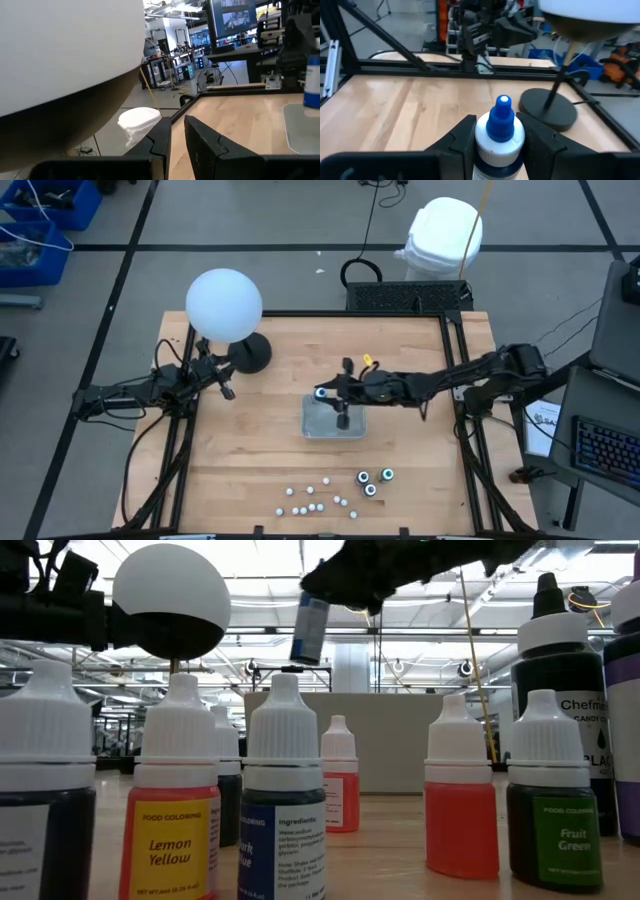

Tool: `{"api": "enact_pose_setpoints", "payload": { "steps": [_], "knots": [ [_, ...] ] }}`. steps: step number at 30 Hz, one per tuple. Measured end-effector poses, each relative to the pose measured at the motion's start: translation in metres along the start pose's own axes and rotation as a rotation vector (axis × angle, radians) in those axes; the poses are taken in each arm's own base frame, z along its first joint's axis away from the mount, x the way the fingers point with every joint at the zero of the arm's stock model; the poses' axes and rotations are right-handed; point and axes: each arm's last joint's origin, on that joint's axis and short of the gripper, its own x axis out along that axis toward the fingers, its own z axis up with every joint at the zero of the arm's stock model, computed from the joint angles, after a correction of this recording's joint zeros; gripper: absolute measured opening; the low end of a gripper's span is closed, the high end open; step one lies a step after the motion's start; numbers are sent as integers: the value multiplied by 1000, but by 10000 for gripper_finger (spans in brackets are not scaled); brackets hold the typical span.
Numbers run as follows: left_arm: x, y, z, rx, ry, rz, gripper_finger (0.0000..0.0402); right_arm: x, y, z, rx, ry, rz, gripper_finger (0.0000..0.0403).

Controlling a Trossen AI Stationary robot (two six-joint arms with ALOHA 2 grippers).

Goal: Pick & Place food coloring
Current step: Put the large blue food coloring bottle into the gray bin

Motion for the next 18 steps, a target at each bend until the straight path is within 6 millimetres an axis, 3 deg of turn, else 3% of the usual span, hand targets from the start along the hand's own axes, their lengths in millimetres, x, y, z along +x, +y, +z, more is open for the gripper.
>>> {"api": "enact_pose_setpoints", "payload": {
  "steps": [9,18],
  "knots": [
    [0,0,0,-4,0,0,63,33,-7,-14,48,51,-17,113],
    [0,0,0,-4,0,0,63,37,-7,-21,114,82,-20,115]
  ]
}}
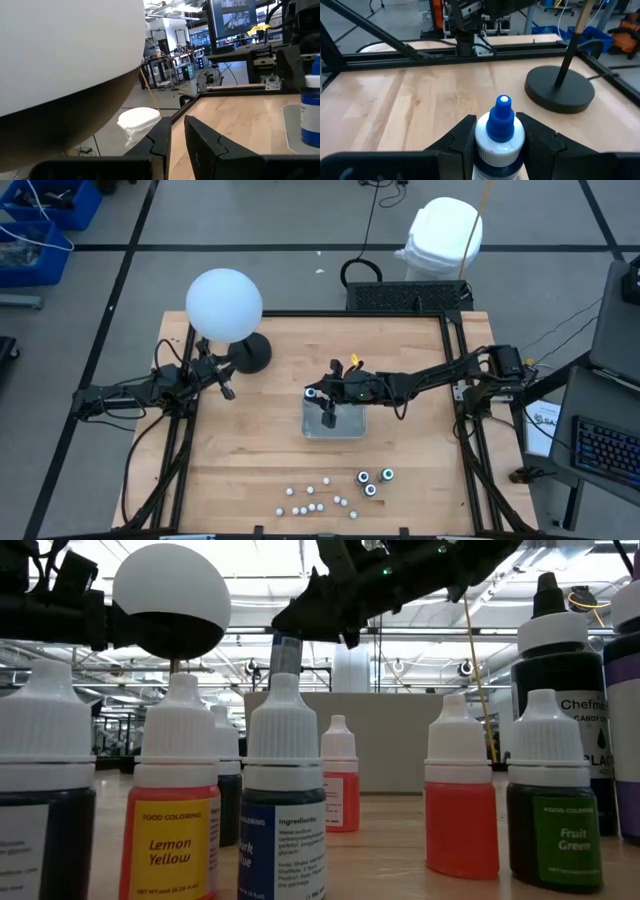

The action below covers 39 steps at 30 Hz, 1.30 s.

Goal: Pick & Place food coloring
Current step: Put the large blue food coloring bottle into the gray bin

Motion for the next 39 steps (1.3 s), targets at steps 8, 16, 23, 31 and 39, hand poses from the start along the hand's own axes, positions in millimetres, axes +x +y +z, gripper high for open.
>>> {"api": "enact_pose_setpoints", "payload": {
  "steps": [8,16,23,31,39],
  "knots": [
    [0,0,0,-2,-2,0,63,9,1,-11,29,33,-5,114],
    [0,0,0,-2,-2,1,63,20,1,-30,47,90,-13,113],
    [0,0,0,-2,-1,0,63,31,2,-46,45,113,-21,115],
    [0,0,0,7,2,1,63,43,2,-64,42,134,-51,116],
    [0,0,0,-9,3,0,63,45,5,-70,33,139,-67,119]
  ]
}}
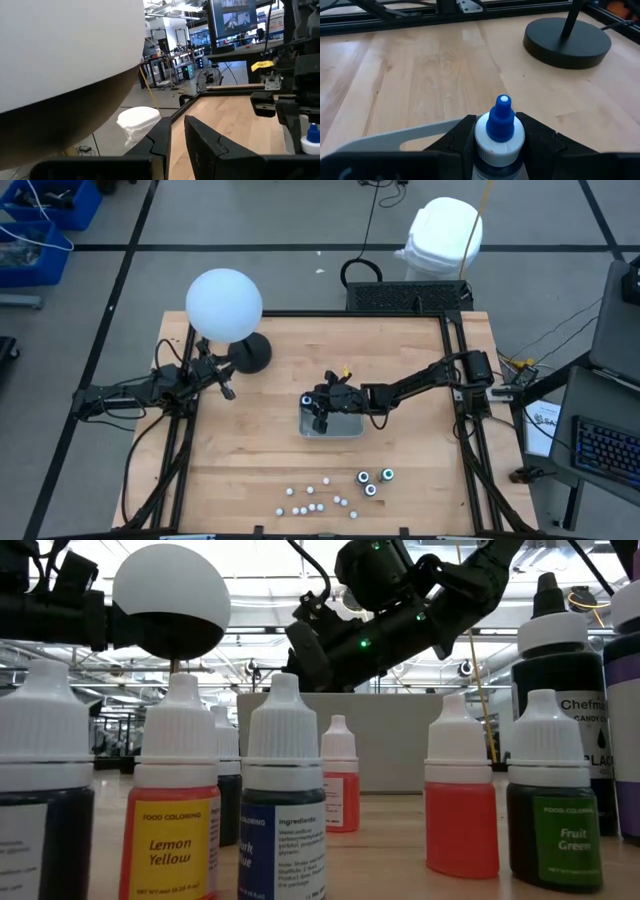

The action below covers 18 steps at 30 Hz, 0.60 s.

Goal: Pick & Place food coloring
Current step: Put the large blue food coloring bottle into the gray bin

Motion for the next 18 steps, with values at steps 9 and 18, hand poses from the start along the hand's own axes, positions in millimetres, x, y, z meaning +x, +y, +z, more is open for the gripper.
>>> {"api": "enact_pose_setpoints", "payload": {
  "steps": [9,18],
  "knots": [
    [0,0,-1,-8,7,-1,63,-1,2,-1,-6,7,11,122],
    [0,0,-1,-40,6,-1,63,-3,3,3,-14,-13,14,136]
  ]
}}
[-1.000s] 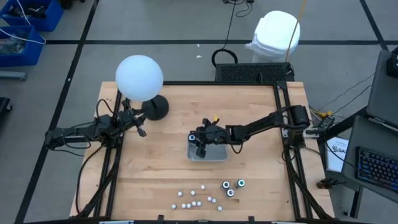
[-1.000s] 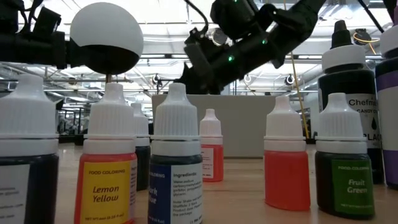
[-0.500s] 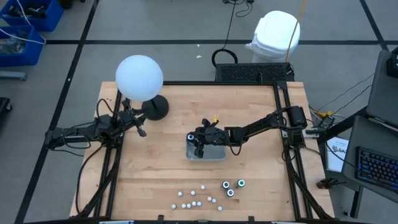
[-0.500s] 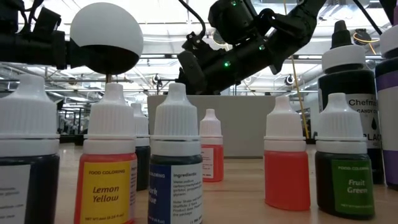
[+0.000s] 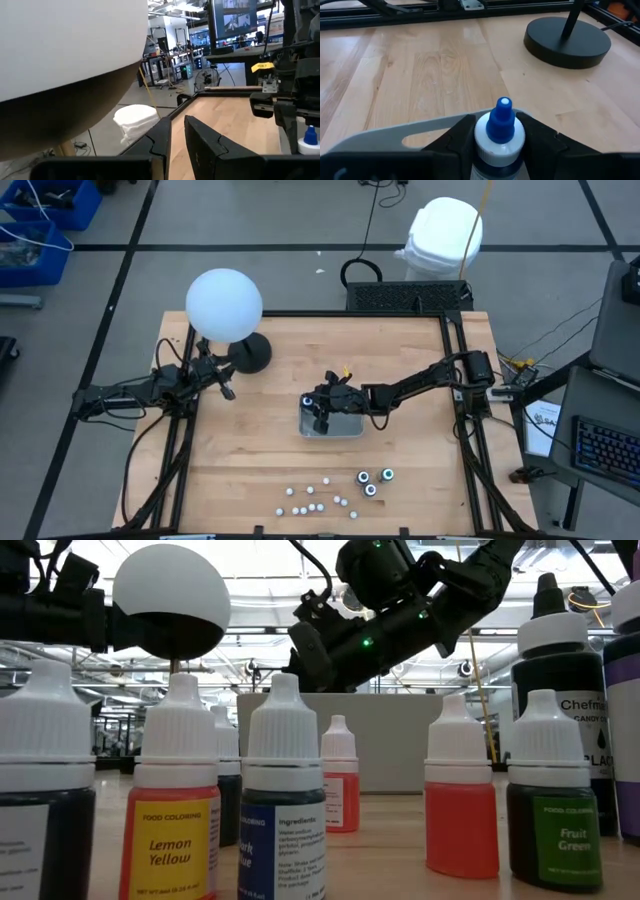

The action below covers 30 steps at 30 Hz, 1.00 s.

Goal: Pick & Place food coloring
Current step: Put the large blue food coloring bottle into the gray bin, then put the large green food coloring bottle into the gray bin

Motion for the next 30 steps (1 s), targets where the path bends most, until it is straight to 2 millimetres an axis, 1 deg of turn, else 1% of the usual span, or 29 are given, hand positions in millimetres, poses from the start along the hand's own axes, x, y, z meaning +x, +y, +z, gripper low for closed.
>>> {"api": "enact_pose_setpoints", "payload": {
  "steps": [10,19,21,24,30],
  "knots": [
    [0,0,-1,8,14,-4,63,-3,0,3,-5,-7,3,188],
    [0,0,-2,8,20,-6,63,-4,0,8,-7,-44,3,208],
    [0,0,-2,1,20,-6,63,-7,0,13,-19,-62,5,210],
    [0,-1,-2,-8,21,-6,63,-17,-1,26,-51,-95,6,210],
    [0,0,-2,14,14,-5,63,-45,1,55,-74,-157,20,209]
  ]
}}
